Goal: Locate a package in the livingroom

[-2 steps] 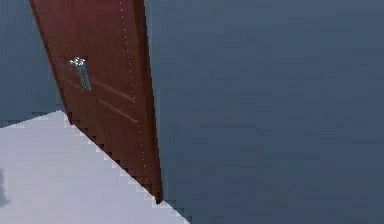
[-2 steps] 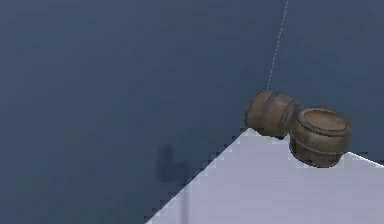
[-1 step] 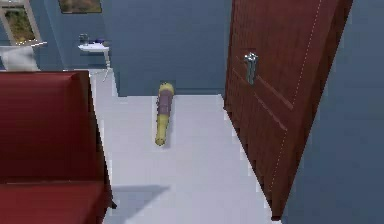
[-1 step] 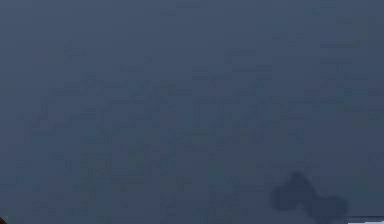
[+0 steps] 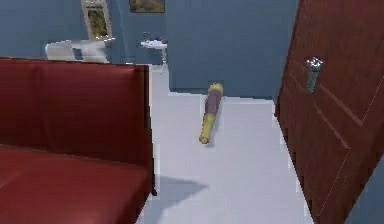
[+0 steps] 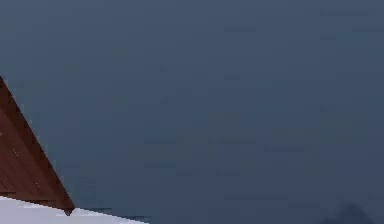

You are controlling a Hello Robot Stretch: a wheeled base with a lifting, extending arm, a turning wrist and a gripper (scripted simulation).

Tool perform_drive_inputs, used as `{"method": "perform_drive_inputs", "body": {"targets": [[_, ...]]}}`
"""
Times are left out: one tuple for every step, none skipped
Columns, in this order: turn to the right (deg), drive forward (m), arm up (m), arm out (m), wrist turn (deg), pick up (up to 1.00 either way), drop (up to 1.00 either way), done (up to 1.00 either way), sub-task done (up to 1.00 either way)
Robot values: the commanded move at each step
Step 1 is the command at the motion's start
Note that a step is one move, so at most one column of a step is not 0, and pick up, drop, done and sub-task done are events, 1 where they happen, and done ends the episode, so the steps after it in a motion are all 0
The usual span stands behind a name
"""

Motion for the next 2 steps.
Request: {"method": "perform_drive_inputs", "body": {"targets": [[0.0, 1.0, 0.0, 0.0, 0.0, 0.0, 0.0, 0.0, 0.0], [-3.0, 0.0, 0.0, 0.0, 0.0, 0.0, 0.0, 0.0, 0.0]]}}
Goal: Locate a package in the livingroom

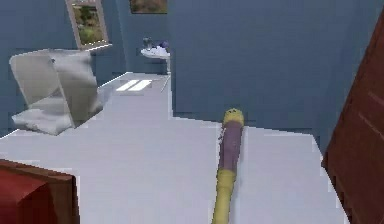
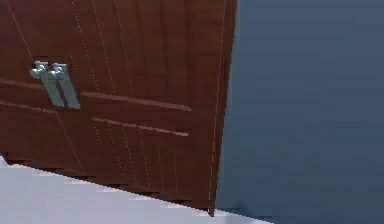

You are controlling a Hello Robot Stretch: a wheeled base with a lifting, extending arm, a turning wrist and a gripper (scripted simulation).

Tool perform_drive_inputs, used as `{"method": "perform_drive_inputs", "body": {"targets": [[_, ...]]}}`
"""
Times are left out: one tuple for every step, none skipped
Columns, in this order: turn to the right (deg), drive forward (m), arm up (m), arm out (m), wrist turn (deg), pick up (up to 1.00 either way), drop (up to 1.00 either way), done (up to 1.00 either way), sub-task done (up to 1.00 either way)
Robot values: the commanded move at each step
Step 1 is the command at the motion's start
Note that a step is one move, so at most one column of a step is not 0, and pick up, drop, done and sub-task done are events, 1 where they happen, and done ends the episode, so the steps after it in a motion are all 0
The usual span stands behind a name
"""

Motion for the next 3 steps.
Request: {"method": "perform_drive_inputs", "body": {"targets": [[0.0, 0.4, 0.0, 0.0, 0.0, 0.0, 0.0, 0.0, 0.0], [-12.0, 0.0, 0.0, 0.0, 0.0, 0.0, 0.0, 0.0, 0.0], [0.0, 1.0, 0.0, 0.0, 0.0, 0.0, 0.0, 0.0, 0.0]]}}
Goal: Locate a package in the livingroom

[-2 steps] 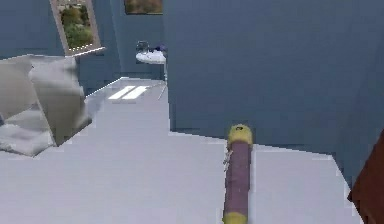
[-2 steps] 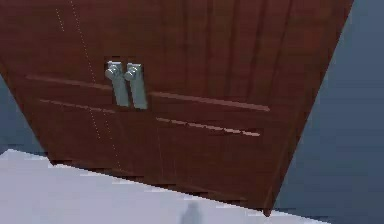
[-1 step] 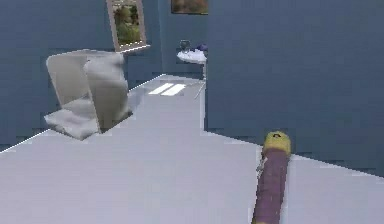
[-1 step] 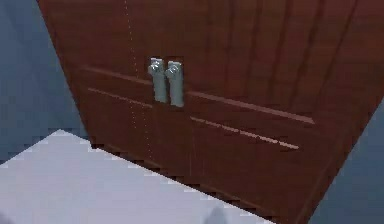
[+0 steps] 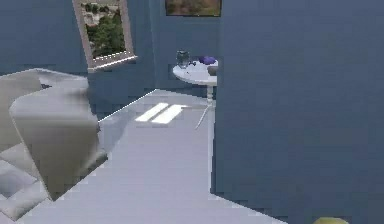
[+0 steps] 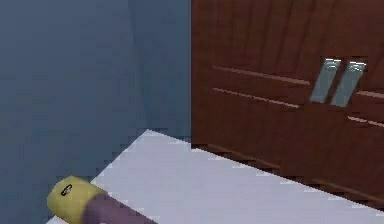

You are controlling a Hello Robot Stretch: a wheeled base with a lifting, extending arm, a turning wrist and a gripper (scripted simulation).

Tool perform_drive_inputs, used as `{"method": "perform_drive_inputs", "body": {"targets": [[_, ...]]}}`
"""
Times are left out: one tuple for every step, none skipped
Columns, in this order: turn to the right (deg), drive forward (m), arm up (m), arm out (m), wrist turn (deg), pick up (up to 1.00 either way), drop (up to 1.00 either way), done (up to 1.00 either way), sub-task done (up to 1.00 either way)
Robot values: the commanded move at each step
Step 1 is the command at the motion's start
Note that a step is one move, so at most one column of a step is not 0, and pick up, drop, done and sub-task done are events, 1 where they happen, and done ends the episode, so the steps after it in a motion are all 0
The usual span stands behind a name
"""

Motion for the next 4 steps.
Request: {"method": "perform_drive_inputs", "body": {"targets": [[-3.0, 0.0, 0.0, 0.0, 0.0, 0.0, 0.0, 0.0, 0.0], [0.0, 1.0, 0.0, 0.0, 0.0, 0.0, 0.0, 0.0, 0.0], [0.0, 0.3, 0.0, 0.0, 0.0, 0.0, 0.0, 0.0, 0.0], [24.0, 0.0, 0.0, 0.0, 0.0, 0.0, 0.0, 0.0, 0.0]]}}
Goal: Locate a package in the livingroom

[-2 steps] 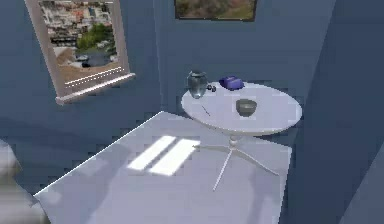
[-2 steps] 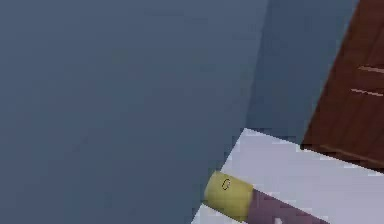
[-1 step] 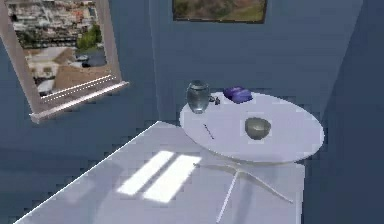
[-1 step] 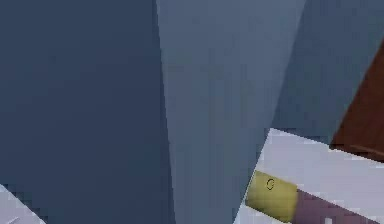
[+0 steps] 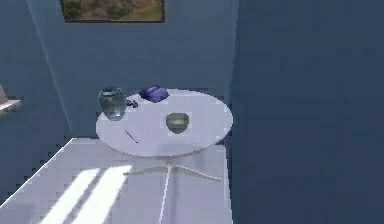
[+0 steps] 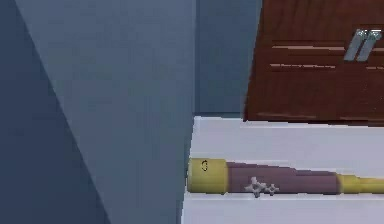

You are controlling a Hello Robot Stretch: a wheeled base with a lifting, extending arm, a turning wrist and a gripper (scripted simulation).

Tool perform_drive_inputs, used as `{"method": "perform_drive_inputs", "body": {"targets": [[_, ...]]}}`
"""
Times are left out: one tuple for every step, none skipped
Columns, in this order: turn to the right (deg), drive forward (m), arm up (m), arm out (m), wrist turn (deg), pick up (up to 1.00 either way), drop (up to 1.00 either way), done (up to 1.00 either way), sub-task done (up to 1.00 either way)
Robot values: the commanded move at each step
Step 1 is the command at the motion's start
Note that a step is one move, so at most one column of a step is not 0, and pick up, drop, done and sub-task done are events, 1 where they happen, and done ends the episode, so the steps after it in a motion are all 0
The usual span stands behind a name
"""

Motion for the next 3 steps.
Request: {"method": "perform_drive_inputs", "body": {"targets": [[0.0, 0.7, 0.0, 0.0, 0.0, 0.0, 0.0, 0.0, 0.0], [-12.0, 0.0, 0.0, 0.0, 0.0, 0.0, 0.0, 0.0, 0.0], [0.0, 0.0, 0.0, 0.0, 0.0, 0.0, 0.0, 1.0, 0.0]]}}
